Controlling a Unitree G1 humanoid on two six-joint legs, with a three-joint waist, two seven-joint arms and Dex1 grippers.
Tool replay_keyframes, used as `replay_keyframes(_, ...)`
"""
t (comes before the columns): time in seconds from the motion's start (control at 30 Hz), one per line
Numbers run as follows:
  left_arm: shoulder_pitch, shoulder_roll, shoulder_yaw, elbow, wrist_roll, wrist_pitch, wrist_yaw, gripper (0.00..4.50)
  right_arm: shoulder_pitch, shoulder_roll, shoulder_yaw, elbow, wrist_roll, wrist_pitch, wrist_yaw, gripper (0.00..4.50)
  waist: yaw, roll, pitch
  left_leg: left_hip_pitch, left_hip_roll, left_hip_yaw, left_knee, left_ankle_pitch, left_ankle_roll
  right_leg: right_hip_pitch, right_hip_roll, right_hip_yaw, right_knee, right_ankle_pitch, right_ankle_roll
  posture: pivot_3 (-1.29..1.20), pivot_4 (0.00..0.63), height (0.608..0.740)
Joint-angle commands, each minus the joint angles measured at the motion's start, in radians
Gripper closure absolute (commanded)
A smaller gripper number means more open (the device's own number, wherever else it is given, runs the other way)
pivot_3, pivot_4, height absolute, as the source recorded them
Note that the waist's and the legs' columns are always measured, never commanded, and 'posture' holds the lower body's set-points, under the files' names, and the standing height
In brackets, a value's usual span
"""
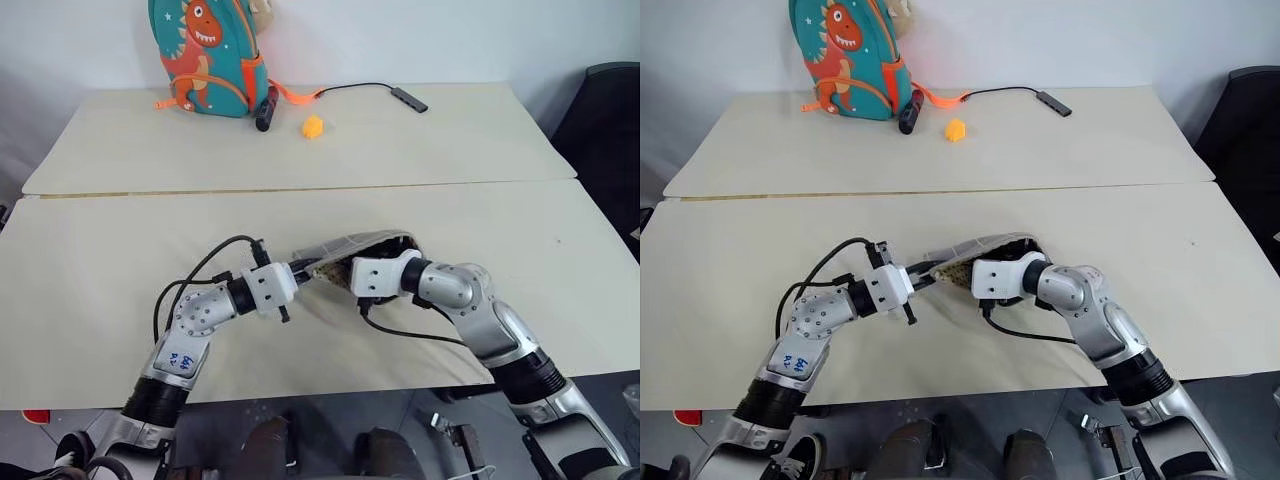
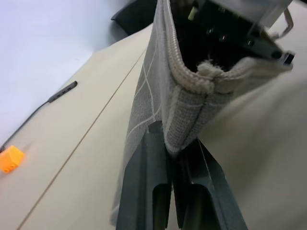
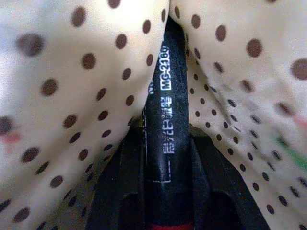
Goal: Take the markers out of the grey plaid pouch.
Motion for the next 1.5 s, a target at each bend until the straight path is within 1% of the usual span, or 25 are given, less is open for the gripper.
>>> replay_keyframes(0.03,0.012,-0.016,0.002,-0.053,-0.019,0.009,0.007,4.5,-0.021,0.028,-0.019,-0.031,0.024,0.062,0.001,3.42,0.0,0.0,0.0,0.0,0.0,0.0,0.0,0.0,0.0,0.0,0.0,0.0,0.0,0.0,0.0,0.0,0.15,0.74)
replay_keyframes(0.07,0.014,-0.016,0.003,-0.052,-0.016,0.011,0.008,4.5,-0.019,0.019,-0.011,-0.03,0.012,0.056,0.007,3.02,0.001,0.0,0.0,0.0,0.0,0.0,0.0,0.0,0.0,0.001,0.0,0.0,0.0,0.0,0.0,0.0,0.15,0.74)
replay_keyframes(0.1,0.016,-0.016,0.004,-0.052,-0.014,0.011,0.009,4.5,-0.015,0.016,-0.01,-0.03,0.008,0.053,0.003,2.81,0.002,0.0,0.0,0.0,0.0,0.0,0.0,0.0,0.0,0.001,0.0,0.0,0.0,0.0,0.0,0.0,0.15,0.74)
replay_keyframes(0.13,0.017,-0.015,0.005,-0.052,-0.013,0.012,0.009,4.5,-0.012,0.013,-0.009,-0.029,0.003,0.05,-0.001,2.42,0.003,0.0,0.0,0.0,-0.001,0.0,0.0,0.0,0.0,0.001,0.0,0.0,0.0,0.0,0.0,0.0,0.15,0.74)
replay_keyframes(0.2,0.021,-0.011,0.012,-0.055,-0.019,0.013,0.004,4.5,-0.009,-0.001,0.008,-0.022,-0.02,0.038,-0.002,1.81,0.002,0.0,0.0,0.0,-0.001,0.0,0.001,0.0,0.0,0.001,0.0,0.0,0.0,0.0,0.0,0.0,0.15,0.74)
replay_keyframes(0.33,0.023,-0.006,0.014,-0.054,-0.021,0.01,-0.002,4.5,-0.001,-0.003,0.019,-0.005,-0.035,0.039,-0.013,1.81,0.0,0.0,0.0,0.0,0.0,0.0,0.0,0.0,0.0,0.0,0.0,0.0,-0.003,0.0,0.0,0.0,0.15,0.74)
replay_keyframes(0.43,0.022,-0.008,0.013,-0.053,-0.013,0.012,0.002,4.5,-0.002,-0.007,0.026,-0.005,-0.056,0.028,-0.031,2.47,0.0,0.0,0.0,0.0,0.0,0.0,0.0,0.0,0.0,0.0,0.0,0.0,-0.003,0.0,0.0,0.0,0.15,0.74)
replay_keyframes(0.5,0.022,-0.01,0.01,-0.053,-0.004,0.011,0.006,4.5,0.0,-0.009,0.024,-0.022,-0.048,0.03,-0.019,3.09,0.0,0.0,0.0,0.0,0.0,0.0,0.0,0.0,0.0,0.0,0.0,0.0,-0.003,0.0,0.0,0.0,0.15,0.74)
replay_keyframes(0.57,0.025,-0.01,0.01,-0.052,0.003,0.011,0.011,4.5,-0.001,-0.017,0.019,-0.041,-0.03,0.031,0.006,3.81,0.001,0.0,0.0,0.0,0.0,0.0,0.0,0.0,0.0,0.0,0.0,0.0,-0.003,0.0,0.0,0.0,0.15,0.74)
replay_keyframes(0.6,0.026,-0.01,0.011,-0.05,0.005,0.01,0.013,4.5,-0.005,-0.026,0.019,-0.047,-0.032,0.027,0.015,3.93,0.002,0.0,0.0,0.0,0.0,0.0,0.0,0.0,0.0,0.0,0.0,0.0,-0.003,0.0,0.0,0.0,0.15,0.74)
replay_keyframes(0.7,0.028,-0.002,0.015,-0.042,0.016,0.004,0.018,4.5,-0.016,-0.039,-0.001,-0.067,-0.003,0.033,0.042,3.93,0.001,0.0,0.0,0.0,-0.001,0.0,0.001,0.0,0.0,0.0,0.0,0.0,-0.003,0.0,0.0,0.0,0.15,0.74)
replay_keyframes(0.87,0.019,-0.003,0.026,-0.025,0.024,0.007,0.035,4.5,0.012,-0.05,-0.003,-0.158,0.146,0.008,0.159,3.93,0.002,0.0,0.0,0.0,0.0,0.0,0.0,0.0,0.0,0.0,0.0,0.0,-0.004,0.0,0.0,0.0,0.15,0.74)
replay_keyframes(0.97,0.015,-0.008,0.032,-0.019,0.026,0.01,0.047,4.5,0.015,-0.071,-0.003,-0.174,0.144,-0.022,0.169,3.93,0.002,0.0,0.0,0.0,-0.001,0.0,0.0,0.0,0.0,0.001,-0.001,-0.001,-0.004,0.0,0.0,0.0,0.15,0.74)
replay_keyframes(1.1,0.017,-0.007,0.031,-0.016,0.034,0.01,0.05,4.5,0.0,-0.062,-0.024,-0.168,0.149,-0.013,0.147,3.93,0.001,0.0,0.0,0.0,0.0,0.0,0.0,0.0,0.0,0.0,0.0,-0.001,-0.004,0.0,0.0,0.0,0.15,0.74)
replay_keyframes(1.2,0.04,-0.004,-0.002,-0.038,-0.013,-0.001,-0.016,4.5,-0.042,0.009,-0.089,-0.144,0.179,0.18,0.103,3.93,0.001,0.0,0.0,0.0,0.0,0.0,0.0,0.0,0.0,0.001,0.0,-0.001,-0.004,0.0,0.0,0.0,0.15,0.74)
replay_keyframes(1.23,0.045,0.004,-0.016,-0.042,-0.004,-0.017,-0.029,4.5,-0.052,0.022,-0.103,-0.136,0.184,0.225,0.097,3.93,0.0,0.0,0.0,0.0,0.0,0.0,0.001,0.0,0.0,0.001,0.0,-0.001,-0.004,0.0,0.0,0.0,0.15,0.74)
replay_keyframes(1.33,0.047,0.021,-0.039,-0.028,0.055,-0.053,-0.018,4.5,-0.056,0.012,-0.092,-0.136,0.181,0.246,0.114,3.93,0.001,0.0,0.0,0.0,0.0,0.0,0.0,0.0,0.0,0.001,0.0,-0.001,-0.003,0.0,0.0,0.0,0.15,0.74)
replay_keyframes(1.4,0.041,0.022,-0.036,-0.015,0.075,-0.06,0.003,4.5,-0.044,0.032,-0.099,-0.173,0.241,0.306,0.144,3.93,0.004,0.0,0.0,0.0,-0.001,-0.001,0.0,0.0,0.0,0.001,0.0,-0.001,-0.004,0.0,0.0,0.0,0.15,0.74)
replay_keyframes(1.5,0.025,0.006,-0.01,0.003,0.083,-0.046,0.047,4.5,-0.032,0.019,-0.089,-0.212,0.285,0.327,0.174,3.93,0.003,0.0,0.0,-0.001,-0.001,-0.001,0.001,0.0,0.001,0.0,-0.001,-0.001,-0.004,0.0,0.0,0.0,0.15,0.74)
